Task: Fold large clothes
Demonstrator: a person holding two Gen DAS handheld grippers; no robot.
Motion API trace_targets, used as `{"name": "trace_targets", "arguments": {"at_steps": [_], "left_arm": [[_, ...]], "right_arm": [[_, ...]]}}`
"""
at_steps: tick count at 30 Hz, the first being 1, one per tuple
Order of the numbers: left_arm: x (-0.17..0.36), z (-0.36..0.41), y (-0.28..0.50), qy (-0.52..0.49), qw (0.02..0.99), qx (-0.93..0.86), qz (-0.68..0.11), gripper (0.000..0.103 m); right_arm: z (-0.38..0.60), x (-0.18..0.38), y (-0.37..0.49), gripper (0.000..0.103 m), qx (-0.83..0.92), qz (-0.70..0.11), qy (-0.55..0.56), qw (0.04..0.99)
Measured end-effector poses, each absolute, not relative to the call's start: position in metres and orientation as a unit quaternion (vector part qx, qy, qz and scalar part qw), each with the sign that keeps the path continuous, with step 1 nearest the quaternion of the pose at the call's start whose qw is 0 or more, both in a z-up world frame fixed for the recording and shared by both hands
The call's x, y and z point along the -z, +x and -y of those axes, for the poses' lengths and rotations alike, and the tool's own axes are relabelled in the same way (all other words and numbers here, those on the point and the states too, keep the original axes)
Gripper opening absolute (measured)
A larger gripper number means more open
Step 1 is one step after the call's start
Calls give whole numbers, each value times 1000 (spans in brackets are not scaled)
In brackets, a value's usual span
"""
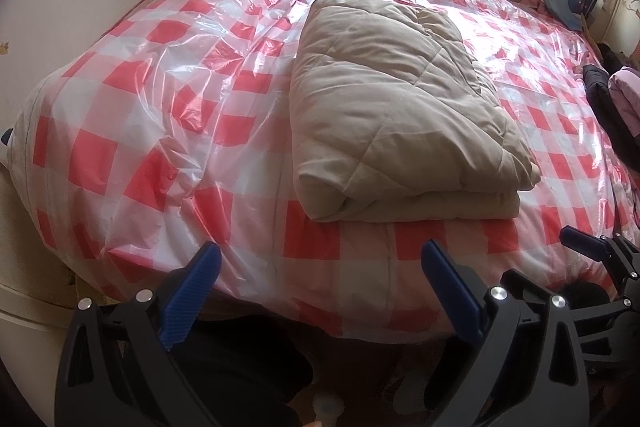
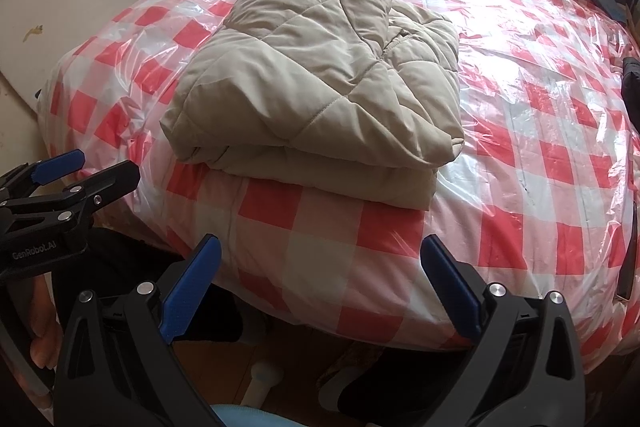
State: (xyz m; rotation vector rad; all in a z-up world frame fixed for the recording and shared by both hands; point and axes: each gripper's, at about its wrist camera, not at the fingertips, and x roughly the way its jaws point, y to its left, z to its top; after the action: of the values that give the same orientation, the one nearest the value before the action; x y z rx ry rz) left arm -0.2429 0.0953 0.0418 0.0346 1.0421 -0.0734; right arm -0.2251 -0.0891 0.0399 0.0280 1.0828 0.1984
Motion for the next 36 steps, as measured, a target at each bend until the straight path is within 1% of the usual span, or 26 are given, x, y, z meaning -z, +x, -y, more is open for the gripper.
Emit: {"name": "trace_targets", "arguments": {"at_steps": [30,36], "left_arm": [[-36,-85,-237,32,863,48,-502,96],[-36,-76,-238,55,865,53,-496,96]], "right_arm": [[96,-26,-218,96,-98,-527,24,844],[98,-19,-215,96,-98,-532,28,841]]}}
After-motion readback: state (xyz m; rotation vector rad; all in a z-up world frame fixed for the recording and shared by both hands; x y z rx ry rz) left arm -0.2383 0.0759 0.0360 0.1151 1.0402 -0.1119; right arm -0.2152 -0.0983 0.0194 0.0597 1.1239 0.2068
